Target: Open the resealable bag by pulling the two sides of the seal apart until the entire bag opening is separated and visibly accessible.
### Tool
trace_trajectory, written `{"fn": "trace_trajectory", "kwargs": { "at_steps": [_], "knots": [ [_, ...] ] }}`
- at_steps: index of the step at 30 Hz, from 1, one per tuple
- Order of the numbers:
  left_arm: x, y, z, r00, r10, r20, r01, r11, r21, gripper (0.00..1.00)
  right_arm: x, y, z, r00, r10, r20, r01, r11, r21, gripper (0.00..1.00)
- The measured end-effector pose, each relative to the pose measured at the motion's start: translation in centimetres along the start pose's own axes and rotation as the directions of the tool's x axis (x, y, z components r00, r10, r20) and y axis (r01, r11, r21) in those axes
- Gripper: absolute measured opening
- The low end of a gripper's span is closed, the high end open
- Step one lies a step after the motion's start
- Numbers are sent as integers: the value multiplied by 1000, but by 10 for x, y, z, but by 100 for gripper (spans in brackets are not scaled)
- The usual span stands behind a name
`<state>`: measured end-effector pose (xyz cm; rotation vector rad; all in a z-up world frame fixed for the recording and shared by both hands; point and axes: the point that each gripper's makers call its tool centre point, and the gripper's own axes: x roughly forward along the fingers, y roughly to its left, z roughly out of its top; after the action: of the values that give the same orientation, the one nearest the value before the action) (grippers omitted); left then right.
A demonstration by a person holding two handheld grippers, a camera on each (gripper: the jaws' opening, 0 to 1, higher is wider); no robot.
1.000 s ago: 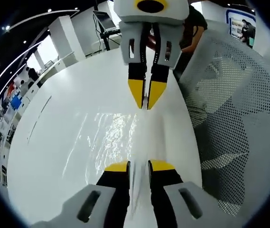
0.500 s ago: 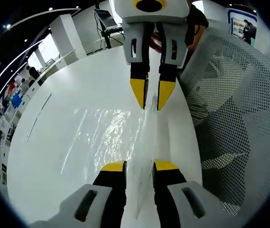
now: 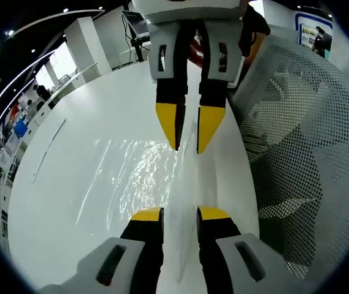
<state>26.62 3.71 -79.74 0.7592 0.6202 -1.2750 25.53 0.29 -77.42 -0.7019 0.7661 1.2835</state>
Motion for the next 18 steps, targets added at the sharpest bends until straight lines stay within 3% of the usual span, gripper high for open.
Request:
{"fn": "trace_trajectory", "kwargs": {
  "at_steps": [10, 18],
  "knots": [
    [1, -1, -2, 1000, -3, -11, 3, 1000, 5, 18, 0, 4, 10, 999, 30, 37, -31, 999, 43, 7],
    [1, 0, -1, 1000, 1, -5, -1, 1000, -4, 18, 13, 1, -1, 1000, 16, 0, -16, 999, 41, 7]
  ]
}}
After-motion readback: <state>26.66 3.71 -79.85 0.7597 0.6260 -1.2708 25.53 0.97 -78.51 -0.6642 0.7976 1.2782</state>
